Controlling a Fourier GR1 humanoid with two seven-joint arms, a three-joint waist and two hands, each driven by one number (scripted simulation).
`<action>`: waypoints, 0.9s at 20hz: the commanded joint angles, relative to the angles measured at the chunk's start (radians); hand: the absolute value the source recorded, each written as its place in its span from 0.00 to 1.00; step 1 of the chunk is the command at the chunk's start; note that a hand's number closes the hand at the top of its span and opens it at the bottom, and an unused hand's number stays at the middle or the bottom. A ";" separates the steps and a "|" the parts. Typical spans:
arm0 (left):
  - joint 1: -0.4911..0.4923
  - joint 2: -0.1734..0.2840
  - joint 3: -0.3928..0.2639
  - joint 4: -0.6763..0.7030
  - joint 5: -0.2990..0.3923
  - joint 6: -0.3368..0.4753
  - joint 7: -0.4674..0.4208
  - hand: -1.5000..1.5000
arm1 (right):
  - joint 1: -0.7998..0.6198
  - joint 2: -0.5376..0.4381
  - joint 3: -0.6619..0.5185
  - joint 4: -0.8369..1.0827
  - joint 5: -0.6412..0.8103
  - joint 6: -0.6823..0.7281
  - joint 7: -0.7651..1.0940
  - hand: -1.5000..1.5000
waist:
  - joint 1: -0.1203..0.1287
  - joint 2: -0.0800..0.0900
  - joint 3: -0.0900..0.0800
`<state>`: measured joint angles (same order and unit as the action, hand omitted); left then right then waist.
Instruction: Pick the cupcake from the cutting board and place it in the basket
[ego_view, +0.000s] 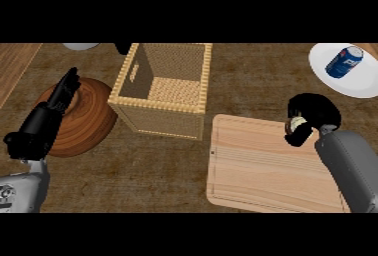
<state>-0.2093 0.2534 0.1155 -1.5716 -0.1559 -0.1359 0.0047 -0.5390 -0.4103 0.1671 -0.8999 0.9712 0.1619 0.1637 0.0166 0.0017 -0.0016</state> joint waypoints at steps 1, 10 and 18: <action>-0.034 -0.003 0.005 0.057 -0.025 0.021 -0.025 0.50 | -0.042 0.016 -0.031 -0.045 0.032 -0.112 0.049 1.00 | -0.018 0.000 0.001; 0.006 0.006 0.014 -0.037 0.008 -0.002 0.030 0.50 | -0.165 0.102 -0.270 -0.284 -0.299 -0.204 -0.090 1.00 | -0.021 -0.014 0.003; -0.025 0.025 0.034 0.047 -0.001 -0.010 -0.010 0.50 | -0.340 0.122 -0.269 -0.578 -0.441 0.023 0.130 1.00 | -0.028 -0.009 0.001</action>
<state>-0.2117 0.2681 0.1412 -1.5382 -0.1629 -0.1344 -0.0110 -0.8247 -0.3130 -0.1061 -1.3432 0.5853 0.1111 0.1891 -0.0100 -0.0081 -0.0007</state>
